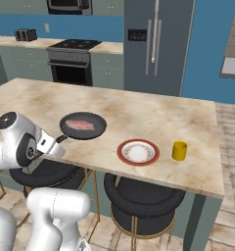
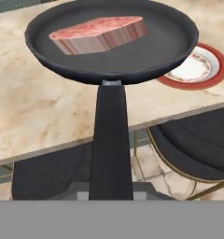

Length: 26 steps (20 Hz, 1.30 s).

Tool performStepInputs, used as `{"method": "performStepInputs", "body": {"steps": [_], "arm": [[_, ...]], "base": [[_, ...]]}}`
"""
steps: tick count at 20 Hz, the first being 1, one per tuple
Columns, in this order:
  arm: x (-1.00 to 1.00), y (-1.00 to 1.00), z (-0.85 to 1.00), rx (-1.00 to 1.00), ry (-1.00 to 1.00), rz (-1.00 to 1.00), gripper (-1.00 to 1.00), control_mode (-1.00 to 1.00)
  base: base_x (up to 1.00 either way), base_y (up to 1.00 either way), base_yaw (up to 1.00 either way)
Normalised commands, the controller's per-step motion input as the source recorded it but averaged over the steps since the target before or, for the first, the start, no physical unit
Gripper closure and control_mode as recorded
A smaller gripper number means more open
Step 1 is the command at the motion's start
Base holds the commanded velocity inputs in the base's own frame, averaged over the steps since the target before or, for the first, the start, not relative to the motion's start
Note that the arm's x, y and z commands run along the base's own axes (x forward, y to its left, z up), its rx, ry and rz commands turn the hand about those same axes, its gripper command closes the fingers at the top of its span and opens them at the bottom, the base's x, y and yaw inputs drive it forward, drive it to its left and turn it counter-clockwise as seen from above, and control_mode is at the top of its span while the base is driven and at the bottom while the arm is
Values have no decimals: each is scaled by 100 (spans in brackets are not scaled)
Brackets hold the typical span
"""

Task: Pick up the pan with the steak in it and place it on the dining table. Then place the steak on the plate.

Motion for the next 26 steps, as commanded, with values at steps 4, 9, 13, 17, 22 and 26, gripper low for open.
{"method": "performStepInputs", "body": {"steps": [4,9,13,17,22,26], "arm": [[1,-28,-20,0,9,18,100,-100],[1,0,-4,-1,3,2,100,-100],[8,-5,-42,-2,3,1,100,-100],[8,-15,-46,-2,3,2,100,-100],[20,-18,-41,0,4,4,100,-100],[45,-5,-43,0,7,5,100,-100]], "base": [[0,0,0],[0,0,0],[0,0,0],[0,0,0],[0,0,0],[0,0,0]]}}
